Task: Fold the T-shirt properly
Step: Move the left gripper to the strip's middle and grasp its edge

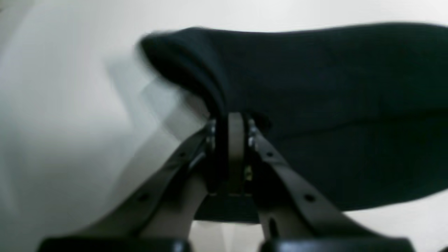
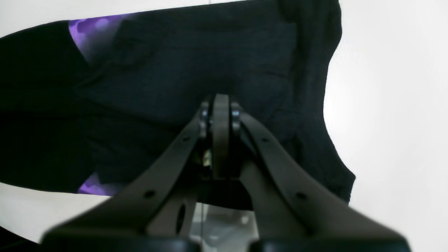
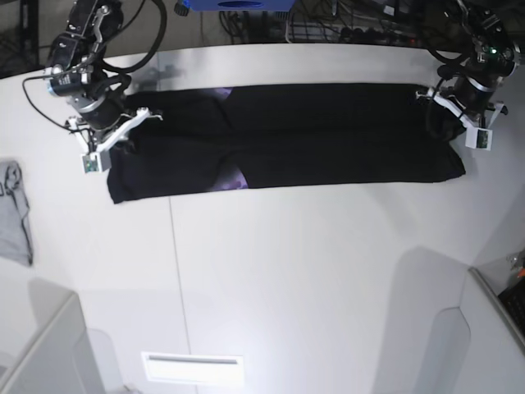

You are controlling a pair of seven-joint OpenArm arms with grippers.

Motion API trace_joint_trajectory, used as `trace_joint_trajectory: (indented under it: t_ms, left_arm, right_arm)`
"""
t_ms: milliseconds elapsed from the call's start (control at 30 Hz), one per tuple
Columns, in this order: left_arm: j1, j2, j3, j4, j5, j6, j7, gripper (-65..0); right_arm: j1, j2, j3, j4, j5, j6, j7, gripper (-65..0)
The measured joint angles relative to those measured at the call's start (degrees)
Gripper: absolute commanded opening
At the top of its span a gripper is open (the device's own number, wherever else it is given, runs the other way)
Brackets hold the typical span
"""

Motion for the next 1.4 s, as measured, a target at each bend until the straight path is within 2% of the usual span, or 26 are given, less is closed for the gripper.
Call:
trace_joint_trajectory:
  t_ms: [200, 267, 467, 733, 833, 933, 1133, 1400]
  left_arm:
    - [0.31, 0.42, 7.08, 0.24, -0.63, 3.3, -0.13, -65.0]
    - [0.48, 0.22, 9.35, 0.24, -0.2, 3.45, -0.02, -65.0]
    - [0.31, 0.24, 17.11, 0.24, -0.35, 8.5, -0.13, -65.0]
    - [-0.15, 0.15, 26.14, 1.31, -0.46, 11.58, -0.37, -65.0]
    - [-0.52, 0.28, 28.48, 1.77, -0.68, 12.63, -0.35, -65.0]
    - [-0.83, 1.29, 30.36, 1.77, -0.37, 15.08, -0.33, -65.0]
    - [-1.73, 2.29, 35.06, 1.77, -0.72, 15.19, -0.07, -65.0]
    - [-2.67, 4.52, 35.69, 1.77, -0.61, 15.23, 0.04, -65.0]
  right_arm:
    - [0.02, -0.02, 0.0, 0.0, 0.02, 0.0, 0.0, -65.0]
    - [0.0, 0.0, 0.04, 0.0, 0.0, -0.02, 0.0, -65.0]
    - [0.02, -0.02, 0.04, 0.0, 0.02, 0.0, 0.0, -65.0]
    - [0.04, 0.0, 0.15, 0.0, 0.02, -0.02, 0.0, -65.0]
    - [0.13, 0.0, 0.17, 0.0, 0.0, 0.0, -0.02, -65.0]
    - [0.35, -0.04, 0.15, 0.0, 0.04, -0.02, -0.02, -65.0]
    - [0.35, -0.02, 0.17, 0.0, 0.02, -0.02, 0.0, -65.0]
    - [0.35, 0.0, 0.17, -0.02, 0.0, -0.02, -0.02, -65.0]
